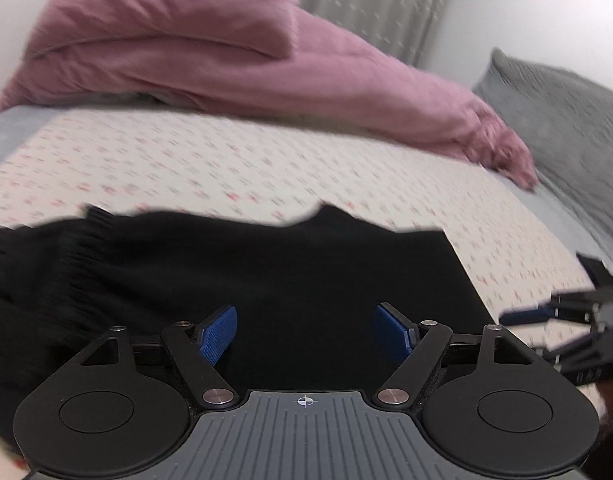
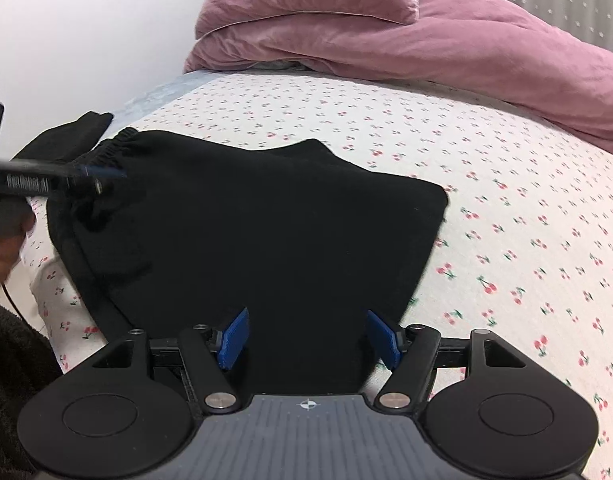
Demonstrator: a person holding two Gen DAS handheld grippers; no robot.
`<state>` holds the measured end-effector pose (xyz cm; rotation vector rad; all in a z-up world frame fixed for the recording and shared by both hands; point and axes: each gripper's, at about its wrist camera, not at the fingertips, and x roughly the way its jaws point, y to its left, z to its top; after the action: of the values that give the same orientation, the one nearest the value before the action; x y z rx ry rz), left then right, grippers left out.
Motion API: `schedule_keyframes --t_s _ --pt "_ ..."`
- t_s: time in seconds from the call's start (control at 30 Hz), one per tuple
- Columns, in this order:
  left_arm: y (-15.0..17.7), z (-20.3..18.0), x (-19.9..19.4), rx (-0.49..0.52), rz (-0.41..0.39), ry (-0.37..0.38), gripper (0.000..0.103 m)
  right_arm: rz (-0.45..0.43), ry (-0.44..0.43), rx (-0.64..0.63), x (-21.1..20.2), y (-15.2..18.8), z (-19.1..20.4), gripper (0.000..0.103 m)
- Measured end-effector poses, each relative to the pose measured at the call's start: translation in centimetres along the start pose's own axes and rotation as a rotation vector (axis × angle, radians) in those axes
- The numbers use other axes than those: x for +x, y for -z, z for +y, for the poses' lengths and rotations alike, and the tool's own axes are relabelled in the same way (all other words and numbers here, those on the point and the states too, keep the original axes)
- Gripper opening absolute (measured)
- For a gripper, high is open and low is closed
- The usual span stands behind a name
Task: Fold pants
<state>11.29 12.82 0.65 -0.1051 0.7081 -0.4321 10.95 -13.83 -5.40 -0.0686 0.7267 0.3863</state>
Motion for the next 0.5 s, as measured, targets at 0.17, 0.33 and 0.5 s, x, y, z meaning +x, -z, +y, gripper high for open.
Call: schedule_keyframes --t_s 0.17,0.33,0.5 --pt "2.0 -1.7 1.4 0.03 -0.002 0.026 0.085 0.011 -0.003 0.059 -1.0 0.8 -1.4 0.07" --pt "3.3 -2.9 1.9 0.044 -0.012 0.091 0.085 0.079 -0.077 0.185 -1.2 2.2 -3.0 0.071" --pt "4.6 -5.5 2.6 0.125 0.015 0.151 0.086 0.128 -0.189 0.305 -1.4 3.8 -3.8 0.067"
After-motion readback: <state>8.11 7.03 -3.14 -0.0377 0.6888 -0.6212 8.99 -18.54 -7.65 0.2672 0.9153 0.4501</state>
